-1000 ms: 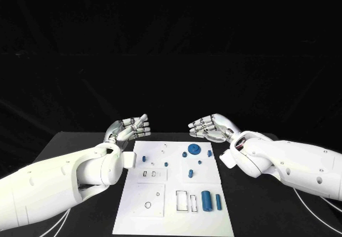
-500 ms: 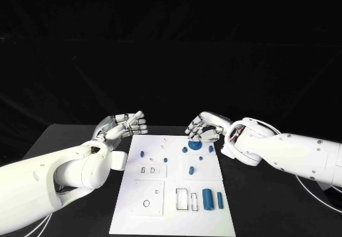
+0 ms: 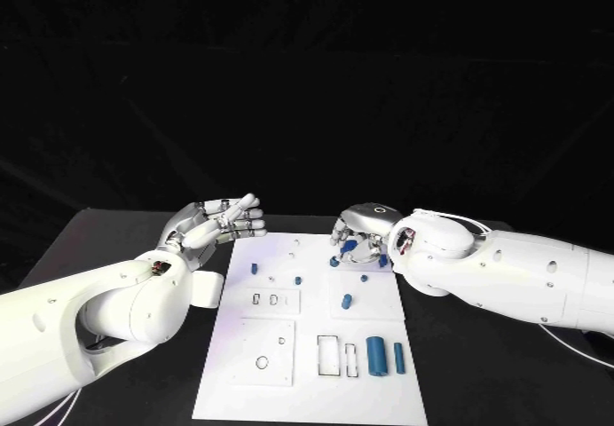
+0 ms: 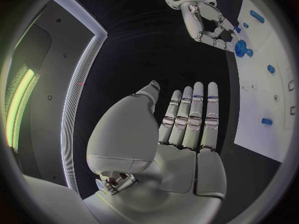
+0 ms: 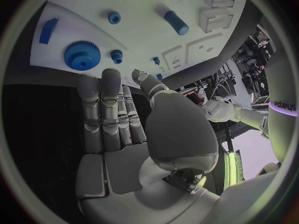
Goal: Assemble the parts on the task board
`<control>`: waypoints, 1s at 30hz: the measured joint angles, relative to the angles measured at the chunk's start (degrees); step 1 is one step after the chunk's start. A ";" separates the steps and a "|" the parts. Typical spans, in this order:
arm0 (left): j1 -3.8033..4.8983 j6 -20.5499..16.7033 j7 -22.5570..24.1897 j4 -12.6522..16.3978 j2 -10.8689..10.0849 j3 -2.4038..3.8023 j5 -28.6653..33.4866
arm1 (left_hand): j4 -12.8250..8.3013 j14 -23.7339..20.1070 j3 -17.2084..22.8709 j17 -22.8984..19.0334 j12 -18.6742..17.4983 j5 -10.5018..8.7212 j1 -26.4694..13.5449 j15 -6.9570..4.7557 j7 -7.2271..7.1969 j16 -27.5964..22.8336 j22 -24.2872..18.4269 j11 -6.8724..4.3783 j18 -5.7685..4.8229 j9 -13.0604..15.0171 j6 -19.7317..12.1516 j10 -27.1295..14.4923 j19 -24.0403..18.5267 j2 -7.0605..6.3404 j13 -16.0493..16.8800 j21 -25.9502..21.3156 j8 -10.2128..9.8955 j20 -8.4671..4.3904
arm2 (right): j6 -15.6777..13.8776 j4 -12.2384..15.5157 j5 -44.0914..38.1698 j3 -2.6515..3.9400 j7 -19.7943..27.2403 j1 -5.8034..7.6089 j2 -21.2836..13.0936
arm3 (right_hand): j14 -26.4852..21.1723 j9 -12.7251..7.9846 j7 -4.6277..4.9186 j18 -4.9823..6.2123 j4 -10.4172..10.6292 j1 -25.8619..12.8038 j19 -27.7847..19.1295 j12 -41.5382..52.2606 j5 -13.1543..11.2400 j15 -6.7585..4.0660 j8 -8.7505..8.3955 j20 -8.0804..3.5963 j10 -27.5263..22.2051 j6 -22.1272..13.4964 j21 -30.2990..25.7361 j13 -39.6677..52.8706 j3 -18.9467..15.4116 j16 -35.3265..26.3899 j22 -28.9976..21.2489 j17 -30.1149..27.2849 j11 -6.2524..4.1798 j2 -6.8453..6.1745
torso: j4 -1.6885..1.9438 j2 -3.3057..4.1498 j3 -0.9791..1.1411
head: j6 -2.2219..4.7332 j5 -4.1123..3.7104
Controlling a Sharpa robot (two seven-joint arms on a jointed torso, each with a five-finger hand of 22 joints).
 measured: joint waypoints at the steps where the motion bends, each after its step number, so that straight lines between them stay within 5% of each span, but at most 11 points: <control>1: 0.08 0.06 -0.02 0.10 -0.05 0.01 -0.01 | 0.00 0.00 0.00 0.00 -0.19 0.00 0.00 0.00 0.00 0.00 0.00 0.00 0.00 0.00 0.00 0.00 0.00 0.00 -0.06 0.00 0.00 0.00 | 0.19 -0.08 -0.52 0.00 -0.29 0.00 0.18 | 0.00 0.08 0.01 0.00 0.18 0.00 0.00 0.09 0.00 0.00 0.00 0.00 -0.12 -0.18 0.89 0.11 -0.18 1.28 1.12 1.24 0.12 0.00 | 0.04 0.13 -0.03 | 0.00 -0.04; 10: 0.65 0.45 -0.11 0.82 -0.46 0.09 -0.10 | 0.15 0.00 -0.15 0.06 -0.25 0.00 0.00 0.00 0.21 0.00 0.18 0.00 0.00 -0.05 0.21 0.00 0.00 0.00 -0.13 0.29 -0.27 0.00 | 1.86 -1.16 -3.57 -0.01 -2.21 -0.03 1.37 | 0.00 0.46 -0.10 0.00 1.35 1.04 0.32 1.01 0.62 0.00 -0.46 0.25 -1.71 -0.47 5.26 0.89 -0.68 8.25 6.86 8.08 0.01 -0.12 | 0.47 1.08 -0.10 | -0.15 -0.44; 12: 0.71 0.52 -0.13 0.99 -0.58 0.09 -0.11 | 0.15 0.00 -0.15 0.06 -0.42 0.00 0.00 0.00 0.21 -0.04 0.18 0.00 0.00 -0.06 0.21 0.00 0.00 0.00 -0.13 0.29 -0.27 0.00 | 2.26 -1.48 -4.05 -0.02 -2.54 -0.09 1.58 | 0.00 0.52 -0.10 -0.87 1.59 1.04 1.10 1.19 0.62 0.00 -0.46 0.27 -1.97 -0.47 6.54 1.00 -0.63 10.03 8.65 9.86 0.10 -0.12 | 0.55 1.24 -0.12 | -0.20 -0.52; 30: 0.96 0.81 -0.27 1.44 -0.95 0.11 -0.17 | 0.15 -0.01 -0.15 0.10 -0.52 0.00 0.00 0.01 0.21 -0.24 0.29 0.01 -0.01 -0.10 0.21 -0.01 0.00 0.00 -0.19 0.29 -0.27 0.00 | 4.39 -3.44 -5.71 -0.08 -3.34 -0.61 2.83 | -0.01 1.19 0.12 -2.26 3.08 2.01 5.82 2.22 1.61 0.00 -0.45 0.49 -2.56 -0.24 16.01 1.42 0.43 21.17 21.97 20.70 0.32 -0.19 | 0.94 2.06 -0.14 | -0.42 -0.61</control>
